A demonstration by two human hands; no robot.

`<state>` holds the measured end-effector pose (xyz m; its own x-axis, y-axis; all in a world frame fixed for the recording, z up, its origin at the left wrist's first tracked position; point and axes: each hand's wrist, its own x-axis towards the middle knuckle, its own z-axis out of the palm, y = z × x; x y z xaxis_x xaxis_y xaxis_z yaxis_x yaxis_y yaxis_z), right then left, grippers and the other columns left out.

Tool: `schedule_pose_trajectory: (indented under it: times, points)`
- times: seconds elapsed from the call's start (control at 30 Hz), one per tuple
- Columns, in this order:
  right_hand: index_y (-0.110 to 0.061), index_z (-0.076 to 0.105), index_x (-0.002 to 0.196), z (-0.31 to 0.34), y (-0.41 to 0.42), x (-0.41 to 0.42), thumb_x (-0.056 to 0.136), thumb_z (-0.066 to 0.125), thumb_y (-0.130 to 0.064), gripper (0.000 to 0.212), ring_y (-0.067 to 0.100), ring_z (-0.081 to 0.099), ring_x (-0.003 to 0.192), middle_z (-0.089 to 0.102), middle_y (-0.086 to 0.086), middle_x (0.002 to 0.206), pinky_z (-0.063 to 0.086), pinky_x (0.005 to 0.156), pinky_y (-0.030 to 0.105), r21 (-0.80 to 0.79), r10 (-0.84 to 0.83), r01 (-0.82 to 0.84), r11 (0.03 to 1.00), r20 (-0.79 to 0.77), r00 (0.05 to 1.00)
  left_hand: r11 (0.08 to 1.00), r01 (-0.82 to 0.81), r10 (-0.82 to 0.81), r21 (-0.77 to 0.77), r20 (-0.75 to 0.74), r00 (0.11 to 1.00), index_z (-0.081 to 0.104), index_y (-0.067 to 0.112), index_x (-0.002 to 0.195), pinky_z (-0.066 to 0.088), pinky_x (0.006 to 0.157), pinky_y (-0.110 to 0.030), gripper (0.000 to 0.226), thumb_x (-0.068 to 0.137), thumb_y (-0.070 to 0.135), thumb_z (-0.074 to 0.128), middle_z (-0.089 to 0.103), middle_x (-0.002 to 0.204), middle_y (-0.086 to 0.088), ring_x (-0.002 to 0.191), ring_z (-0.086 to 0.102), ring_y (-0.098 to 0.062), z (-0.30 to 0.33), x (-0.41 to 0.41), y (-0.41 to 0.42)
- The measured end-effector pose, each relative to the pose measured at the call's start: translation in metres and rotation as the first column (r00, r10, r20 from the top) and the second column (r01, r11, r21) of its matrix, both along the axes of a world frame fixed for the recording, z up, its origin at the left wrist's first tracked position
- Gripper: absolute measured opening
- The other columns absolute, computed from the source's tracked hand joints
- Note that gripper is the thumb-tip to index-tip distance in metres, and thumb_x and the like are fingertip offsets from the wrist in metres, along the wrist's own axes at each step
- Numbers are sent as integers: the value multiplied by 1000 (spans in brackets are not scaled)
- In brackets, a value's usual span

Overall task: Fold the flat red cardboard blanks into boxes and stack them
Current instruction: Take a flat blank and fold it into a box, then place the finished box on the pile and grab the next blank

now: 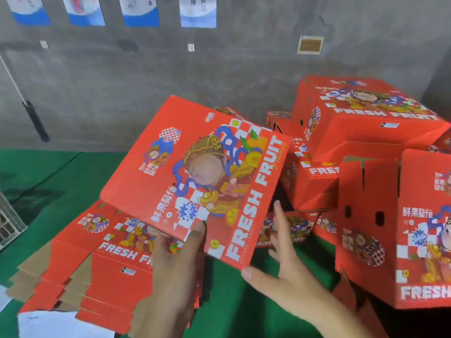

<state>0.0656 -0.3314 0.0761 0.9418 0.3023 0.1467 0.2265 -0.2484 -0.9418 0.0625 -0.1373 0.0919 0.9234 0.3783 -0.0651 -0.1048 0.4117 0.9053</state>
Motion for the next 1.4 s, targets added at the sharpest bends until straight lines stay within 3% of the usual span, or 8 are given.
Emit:
schedule_pose_trajectory:
  times: [0.23, 0.5, 0.63, 0.77, 0.87, 1.0, 1.27, 1.4]
  points:
    - [-57, 12, 158, -6, 14, 32, 78, 86, -26, 113, 9, 49, 140, 39, -20, 159, 44, 113, 43, 67, -157, 150, 986, 118, 980, 995, 69, -68, 73, -27, 997, 69, 25, 89, 57, 99, -52, 40, 63, 49, 87, 73, 113, -18, 105, 73, -30, -19, 24, -9]
    - [-48, 36, 151, 63, 20, 144, 80, 82, -29, 86, 7, 51, 137, 50, -15, 150, 44, 111, 33, 151, -243, 203, 968, 337, 910, 963, 133, -181, 235, 196, 964, 46, 56, 142, 48, 105, -32, 66, 88, 37, 79, 53, 147, 26, 137, 54, -2, 28, 106, 4]
    - [-21, 21, 161, 120, 27, 249, 90, 77, -11, 91, 16, 50, 137, 46, 4, 153, 38, 117, 32, 186, -449, 410, 893, 287, 846, 936, 214, -236, 279, 46, 971, 39, 35, 153, 50, 98, -29, 61, 102, 8, 59, 53, 153, 4, 125, 60, -11, 60, 157, 11]
    - [-18, 18, 158, 140, 36, 294, 92, 72, -29, 86, 35, 45, 132, 35, 20, 149, 39, 108, 39, -52, -666, 665, 745, 16, 746, 971, 123, -108, 207, -81, 991, 52, 24, 138, 48, 84, -35, 42, 100, 7, 59, 63, 125, -8, 96, 61, -20, 50, 158, 13]
    - [-21, 25, 149, 123, 52, 282, 94, 57, -8, 65, 23, 60, 74, 61, 15, 108, 51, 73, 37, 141, -535, 541, 829, -80, 841, 968, 137, -123, 209, -78, 989, 57, 18, 131, 48, 81, -33, 28, 104, 8, 56, 64, 94, 4, 86, 58, -20, 36, 146, 12]
    - [-20, 38, 145, 74, 76, 244, 93, 57, -2, 59, 13, 51, 63, 61, 7, 94, 41, 48, 13, 88, -451, 460, 883, -106, 886, 972, 145, -131, 187, -85, 988, 60, 13, 123, 45, 73, -27, 19, 106, 8, 55, 62, 80, 5, 84, 54, -20, 29, 139, 8]
    - [-31, 50, 137, -6, 118, 186, 100, 55, -12, 42, 20, 69, 94, 70, 3, 106, 56, 98, 46, 21, -214, 233, 972, -318, 924, 969, 158, -134, 188, -137, 981, 61, 7, 122, 58, 88, -33, 19, 105, 3, 52, 69, 108, -12, 90, 68, -14, 6, 127, 10]
    - [-33, 53, 131, -28, 133, 168, 98, 48, -14, 39, 25, 70, 99, 70, 5, 111, 56, 98, 49, 25, -237, 267, 963, -383, 893, 972, 139, -115, 188, -134, 984, 64, 14, 117, 57, 68, -16, 17, 105, 7, 54, 69, 104, -7, 73, 68, -1, -17, 127, 29]
